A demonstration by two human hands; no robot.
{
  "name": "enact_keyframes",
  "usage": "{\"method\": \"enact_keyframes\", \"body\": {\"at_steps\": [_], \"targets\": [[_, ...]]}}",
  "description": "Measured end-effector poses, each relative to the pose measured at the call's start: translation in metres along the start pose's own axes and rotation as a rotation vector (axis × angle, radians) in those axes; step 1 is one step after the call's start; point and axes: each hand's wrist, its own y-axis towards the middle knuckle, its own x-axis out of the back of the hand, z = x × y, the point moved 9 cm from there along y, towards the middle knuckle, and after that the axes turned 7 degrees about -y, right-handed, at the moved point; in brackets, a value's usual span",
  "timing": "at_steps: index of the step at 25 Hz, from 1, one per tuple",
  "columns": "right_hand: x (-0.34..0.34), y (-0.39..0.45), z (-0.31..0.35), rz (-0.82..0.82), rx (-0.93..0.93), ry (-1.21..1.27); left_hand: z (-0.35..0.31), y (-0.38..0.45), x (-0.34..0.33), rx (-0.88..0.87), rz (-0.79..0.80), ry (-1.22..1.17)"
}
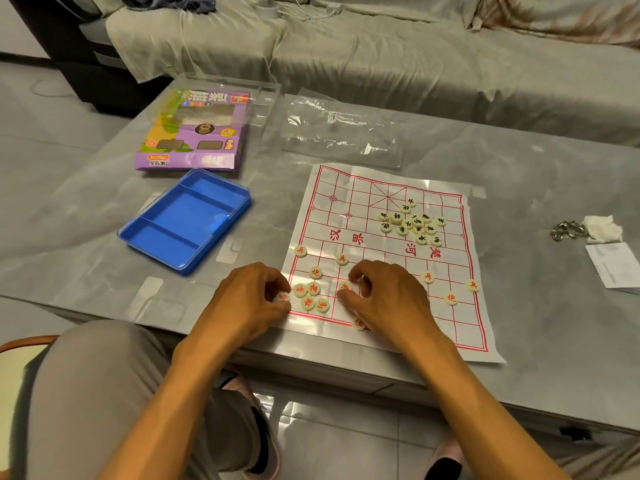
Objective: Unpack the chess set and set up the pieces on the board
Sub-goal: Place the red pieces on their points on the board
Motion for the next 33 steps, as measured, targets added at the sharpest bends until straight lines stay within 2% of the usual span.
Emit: {"method": "enact_keyframes", "body": {"at_steps": [6,12,15,19,26,31,33], "targets": [[-0.008,0.003,0.008,0.051,0.059,-0.005,-0.002,0.000,0.005,-0.007,-0.008,0.000],[-0.009,0.004,0.012,0.032,0.081,-0.027,-0.003,0.002,0.005,0.001,-0.061,0.022],[-0.008,0.001,0.016,0.043,0.106,-0.035,-0.015,0.000,0.004,-0.121,-0.097,0.038],[-0.005,0.001,0.012,0.029,0.110,-0.032,-0.033,-0.001,-0.022,-0.217,-0.033,0.104],[-0.006,-0.003,0.020,0.067,0.139,0.003,-0.019,0.010,-0.001,-0.184,-0.156,0.063],[-0.016,-0.021,0.080,0.095,0.367,0.068,0.001,0.004,0.042,-0.050,-0.300,-0.067],[-0.025,-0.016,0.094,0.071,0.385,0.049,0.009,0.000,0.054,-0.002,-0.358,-0.117]]}}
